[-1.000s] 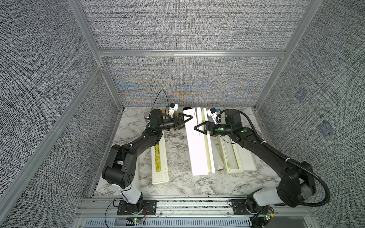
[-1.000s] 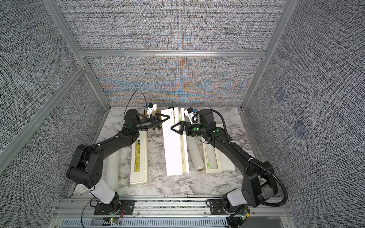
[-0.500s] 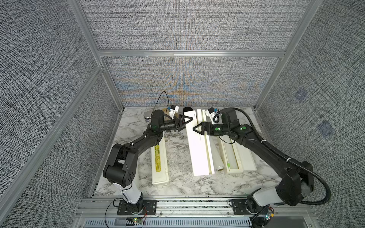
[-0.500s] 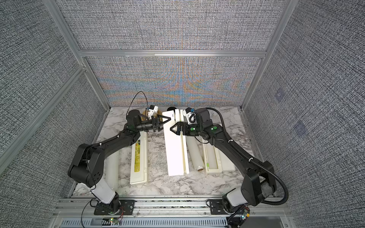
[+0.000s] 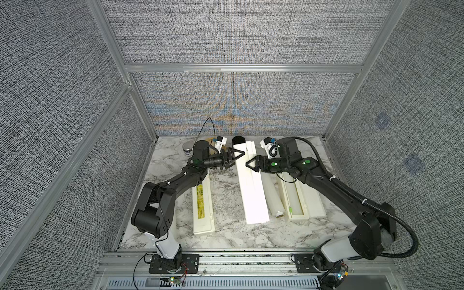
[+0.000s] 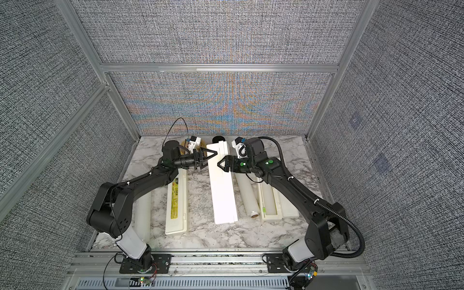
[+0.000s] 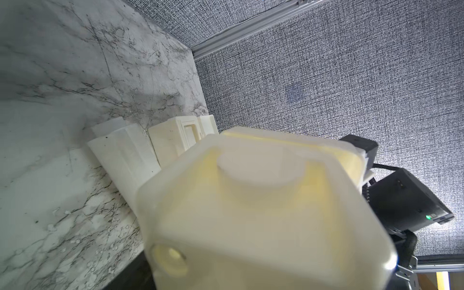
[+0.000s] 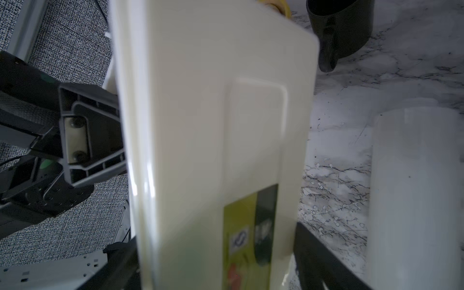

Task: Put plastic wrap rolls into dispensers
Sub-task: Open the lid of the plastic wrap cutting box.

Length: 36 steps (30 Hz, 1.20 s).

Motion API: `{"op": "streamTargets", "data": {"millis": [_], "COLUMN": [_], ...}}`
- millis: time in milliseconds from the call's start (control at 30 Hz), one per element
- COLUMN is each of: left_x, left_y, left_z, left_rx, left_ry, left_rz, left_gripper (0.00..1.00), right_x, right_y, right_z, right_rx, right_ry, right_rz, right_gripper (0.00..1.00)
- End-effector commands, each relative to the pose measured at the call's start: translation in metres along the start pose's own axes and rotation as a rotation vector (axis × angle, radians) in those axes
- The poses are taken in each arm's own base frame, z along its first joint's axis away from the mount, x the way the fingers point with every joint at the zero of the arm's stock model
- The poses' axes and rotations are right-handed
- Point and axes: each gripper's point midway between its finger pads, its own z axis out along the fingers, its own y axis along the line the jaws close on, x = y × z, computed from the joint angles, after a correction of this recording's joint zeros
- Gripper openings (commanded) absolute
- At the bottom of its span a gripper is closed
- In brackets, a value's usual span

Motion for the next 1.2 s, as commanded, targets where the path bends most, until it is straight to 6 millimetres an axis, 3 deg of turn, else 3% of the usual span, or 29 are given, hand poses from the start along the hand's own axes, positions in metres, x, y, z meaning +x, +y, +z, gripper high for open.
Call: {"op": "streamTargets", "data": {"millis": [0,167,300,467,633,867,1167], "left_x": [0.001,0.002,0.004,0.006,0.006,0.002,-0.001], "left_y": [-0.03,-0.029,-0.031,-0.031,-0.026,-0.029,-0.031], "left_z": [-0.001,-0.001,0.0,0.0,0.001,0.002,0.003], "left_rx": [0.088,0.088,0.097,0.097,0.091,0.095,0.114], "left_ry": [0.034,0.037,0.046,0.049,0.049,0.041,0.033], "left_rz": [0.052,0.051,0.055,0.053,0.043,0.047,0.041], "left_gripper": [0.68,0.68,0.68,0.67,0.67,0.66,0.65], "right_x": [0.017,0.019,0.021,0.022,0.027,0.028,0.034], "right_y": [-0.03,-0.034,-0.032,-0.033,-0.031,-0.034,-0.04], "right_z": [0.002,0.004,0.009,0.012,0.014,0.011,0.007], "right_rx": [0.139,0.157,0.154,0.198,0.18,0.177,0.14], "right_ry": [0.049,0.062,0.081,0.092,0.101,0.087,0.067], "right_rz": [0.034,0.031,0.015,-0.009,0.01,0.019,0.067], "right_gripper": [0.8,0.77,0.88,0.89,0.78,0.71,0.55]}}
